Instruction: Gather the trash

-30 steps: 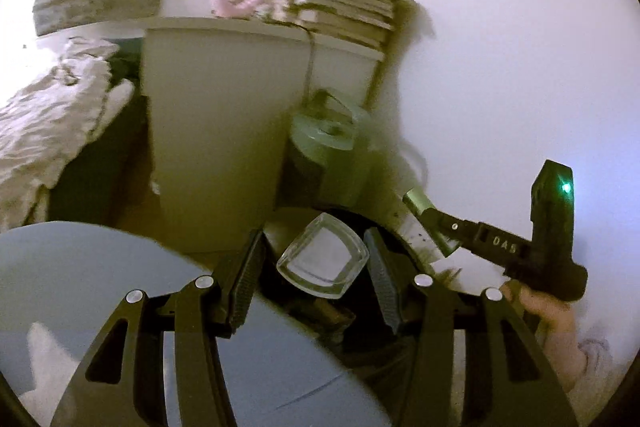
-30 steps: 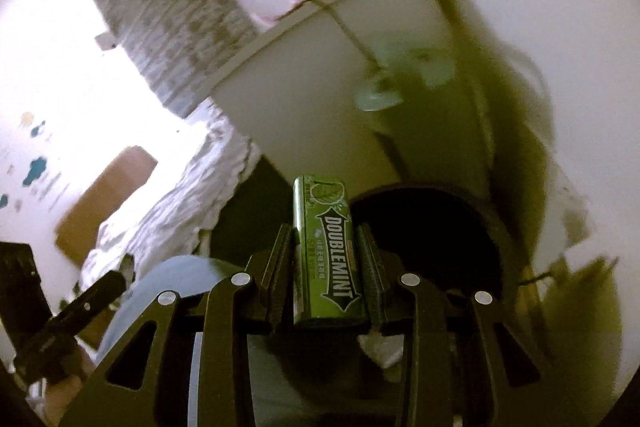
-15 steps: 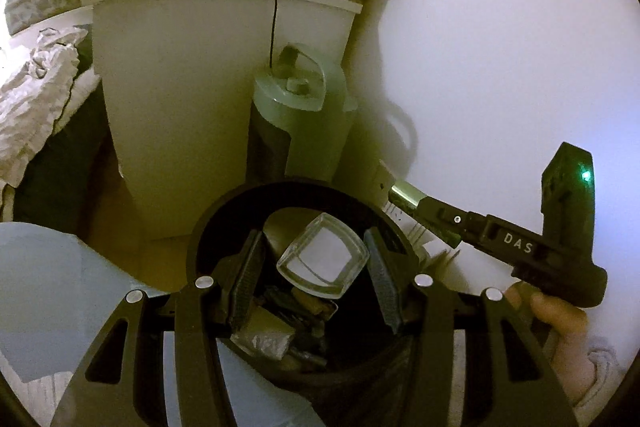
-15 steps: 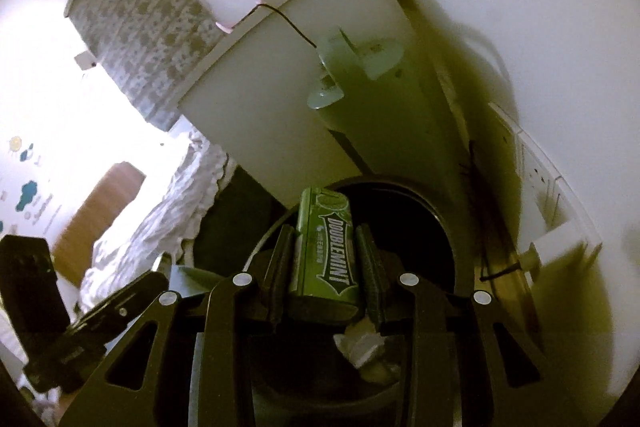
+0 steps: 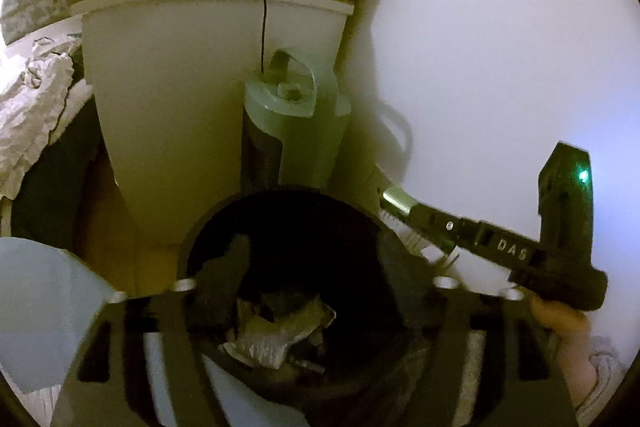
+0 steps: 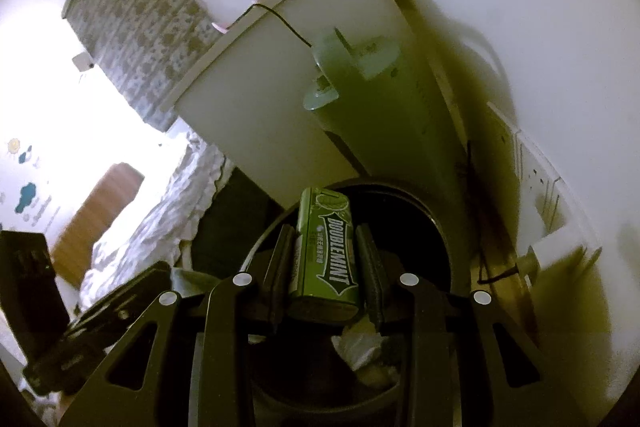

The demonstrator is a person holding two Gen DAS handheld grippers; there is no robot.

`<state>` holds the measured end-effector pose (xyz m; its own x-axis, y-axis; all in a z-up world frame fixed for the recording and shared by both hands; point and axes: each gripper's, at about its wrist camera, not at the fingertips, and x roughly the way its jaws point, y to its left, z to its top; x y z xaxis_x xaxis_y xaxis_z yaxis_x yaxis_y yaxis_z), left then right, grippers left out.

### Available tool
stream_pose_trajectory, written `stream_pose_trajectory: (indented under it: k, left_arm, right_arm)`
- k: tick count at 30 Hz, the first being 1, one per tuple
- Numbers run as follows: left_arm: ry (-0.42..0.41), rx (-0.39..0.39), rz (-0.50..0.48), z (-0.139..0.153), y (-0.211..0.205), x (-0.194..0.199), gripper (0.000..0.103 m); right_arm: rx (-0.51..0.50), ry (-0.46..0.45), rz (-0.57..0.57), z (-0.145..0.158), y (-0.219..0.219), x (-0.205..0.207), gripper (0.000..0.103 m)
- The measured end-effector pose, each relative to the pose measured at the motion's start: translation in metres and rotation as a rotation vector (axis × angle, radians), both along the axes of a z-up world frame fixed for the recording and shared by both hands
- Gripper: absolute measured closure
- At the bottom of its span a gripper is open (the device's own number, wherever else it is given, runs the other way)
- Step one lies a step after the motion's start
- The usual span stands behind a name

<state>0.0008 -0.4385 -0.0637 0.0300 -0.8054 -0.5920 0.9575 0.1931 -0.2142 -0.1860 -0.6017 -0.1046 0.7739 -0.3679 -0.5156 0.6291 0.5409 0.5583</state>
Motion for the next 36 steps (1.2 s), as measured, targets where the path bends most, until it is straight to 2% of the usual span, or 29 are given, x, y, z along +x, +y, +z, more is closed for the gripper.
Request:
stream_pose_trajectory:
  k: [1,2,5,9,15,20,23,27,29,36]
  left_arm:
    - [-0.002,-0.015,0.008,0.003,0.003,0.000,0.015]
    - [-0.006,-0.026,0.013,0.006,0.005,0.000,0.011]
    - [-0.020,-0.038,0.023,0.012,0.011,0.001,0.008]
    - [-0.033,-0.052,0.050,0.022,0.025,0.004,0.005]
    - [-0.042,-0.041,0.126,0.033,0.058,0.018,0.005]
    - [-0.026,0.008,0.294,0.037,0.110,0.042,0.005]
    - [-0.061,0.048,0.439,0.038,0.148,0.054,0.005]
    - [-0.100,0.099,0.626,0.039,0.208,0.069,0.005]
    - [-0.102,0.109,0.691,0.038,0.236,0.075,0.005]
    - [-0.092,0.153,0.896,0.033,0.322,0.084,0.005]
  right_arm:
    - [0.002,-0.003,-0.002,0.001,0.000,0.000,0.070]
    - [0.001,-0.007,-0.002,0.001,0.001,-0.001,0.063]
    - [-0.023,-0.021,-0.021,0.008,0.006,-0.004,0.043]
    - [-0.035,-0.020,-0.007,0.014,0.015,0.000,0.042]
    - [-0.046,-0.011,0.026,0.024,0.036,0.014,0.026]
    - [-0.066,0.022,0.120,0.035,0.069,0.042,0.024]
    - [-0.101,0.051,0.195,0.043,0.099,0.066,0.021]
    - [-0.170,0.094,0.309,0.052,0.150,0.103,0.019]
    - [-0.207,0.112,0.371,0.055,0.181,0.122,0.014]
    - [-0.284,0.182,0.569,0.050,0.281,0.174,0.014]
